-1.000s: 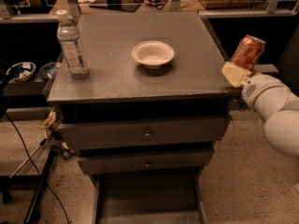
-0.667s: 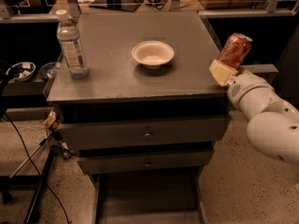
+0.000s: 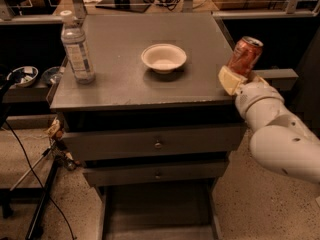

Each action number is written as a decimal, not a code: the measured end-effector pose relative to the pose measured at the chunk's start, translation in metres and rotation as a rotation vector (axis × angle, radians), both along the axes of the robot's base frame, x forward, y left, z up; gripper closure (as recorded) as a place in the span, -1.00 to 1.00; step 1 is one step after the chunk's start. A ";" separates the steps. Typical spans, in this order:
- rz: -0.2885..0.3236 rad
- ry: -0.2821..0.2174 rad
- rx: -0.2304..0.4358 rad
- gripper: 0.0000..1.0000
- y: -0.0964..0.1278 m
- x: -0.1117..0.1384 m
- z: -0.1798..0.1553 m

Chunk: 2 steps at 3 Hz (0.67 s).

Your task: Pick coke can from bottom drawer and place on counter

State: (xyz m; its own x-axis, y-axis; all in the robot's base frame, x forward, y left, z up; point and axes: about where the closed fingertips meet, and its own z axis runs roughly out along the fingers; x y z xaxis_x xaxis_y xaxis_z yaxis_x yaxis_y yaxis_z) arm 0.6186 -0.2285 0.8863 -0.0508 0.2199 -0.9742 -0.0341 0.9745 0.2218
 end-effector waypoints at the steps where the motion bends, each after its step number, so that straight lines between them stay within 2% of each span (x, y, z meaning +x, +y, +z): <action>1: -0.028 -0.073 -0.036 1.00 0.017 0.012 0.000; 2: -0.028 -0.073 -0.036 1.00 0.017 0.012 0.000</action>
Offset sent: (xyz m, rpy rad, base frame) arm 0.0112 0.0182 -0.0064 -0.0305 -0.0460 -0.0150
